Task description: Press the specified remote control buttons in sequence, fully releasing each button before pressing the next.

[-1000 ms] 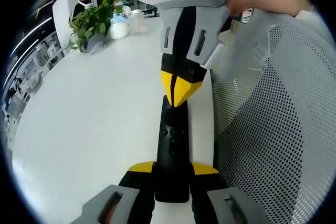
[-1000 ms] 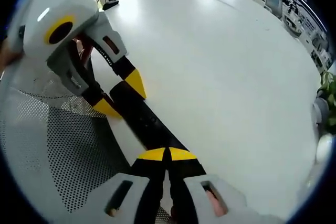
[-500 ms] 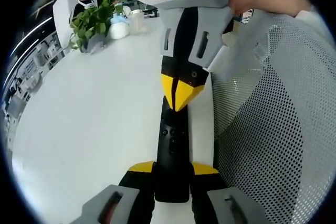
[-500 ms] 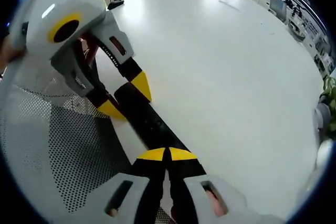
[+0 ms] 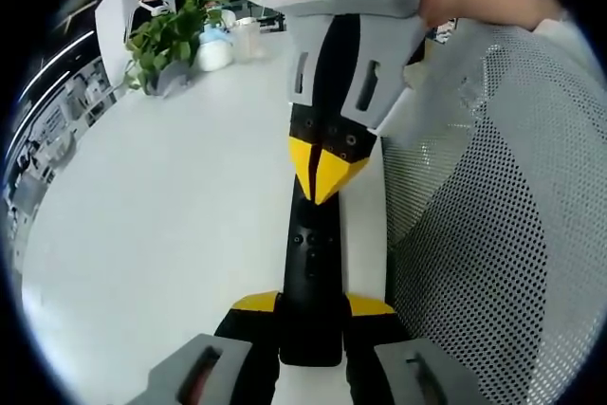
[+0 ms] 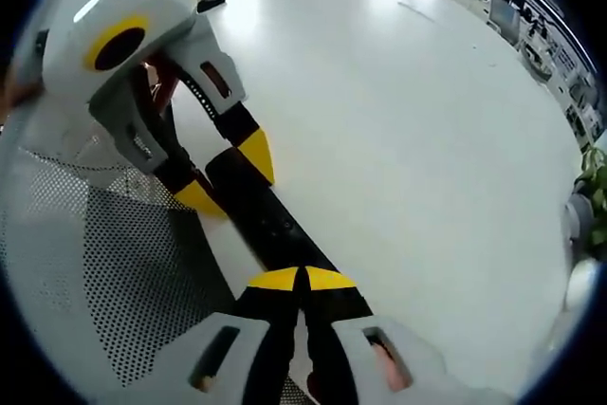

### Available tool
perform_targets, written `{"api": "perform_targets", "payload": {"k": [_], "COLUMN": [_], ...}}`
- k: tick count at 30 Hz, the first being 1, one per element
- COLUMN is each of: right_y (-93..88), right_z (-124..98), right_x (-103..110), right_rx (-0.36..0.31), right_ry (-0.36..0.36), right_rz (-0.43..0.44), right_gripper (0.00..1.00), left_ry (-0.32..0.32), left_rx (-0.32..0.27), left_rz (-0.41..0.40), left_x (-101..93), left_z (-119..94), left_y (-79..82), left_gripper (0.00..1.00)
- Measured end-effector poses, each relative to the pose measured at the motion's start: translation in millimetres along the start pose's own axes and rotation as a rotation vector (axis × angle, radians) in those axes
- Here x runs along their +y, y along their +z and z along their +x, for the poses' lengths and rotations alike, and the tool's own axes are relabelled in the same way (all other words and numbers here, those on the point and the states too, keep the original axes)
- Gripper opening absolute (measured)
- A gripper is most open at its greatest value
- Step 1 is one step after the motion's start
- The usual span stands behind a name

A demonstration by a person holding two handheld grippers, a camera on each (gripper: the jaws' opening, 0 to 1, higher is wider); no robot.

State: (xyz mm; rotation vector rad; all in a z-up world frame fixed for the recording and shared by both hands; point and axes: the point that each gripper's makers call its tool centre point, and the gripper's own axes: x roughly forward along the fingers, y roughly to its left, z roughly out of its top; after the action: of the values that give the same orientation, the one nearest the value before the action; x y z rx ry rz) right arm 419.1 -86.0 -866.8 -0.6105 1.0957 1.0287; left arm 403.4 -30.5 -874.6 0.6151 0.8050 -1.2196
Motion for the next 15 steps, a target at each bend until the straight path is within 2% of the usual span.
{"api": "perform_targets", "payload": {"k": [7,15], "right_y": [-0.1,0.3], "right_z": [0.0,0.0], "right_x": [-0.1,0.5], "right_rx": [-0.01,-0.013], "right_ry": [0.004,-0.004], "right_rz": [0.001,-0.054], "right_gripper": [0.0,0.0], "left_ry": [0.001,0.003], "left_rx": [0.0,0.002], "left_rz": [-0.006,-0.007], "left_x": [0.3,0.4], "left_z": [0.2,0.3], "left_y": [0.1,0.1], "left_gripper": [0.25,0.25]}}
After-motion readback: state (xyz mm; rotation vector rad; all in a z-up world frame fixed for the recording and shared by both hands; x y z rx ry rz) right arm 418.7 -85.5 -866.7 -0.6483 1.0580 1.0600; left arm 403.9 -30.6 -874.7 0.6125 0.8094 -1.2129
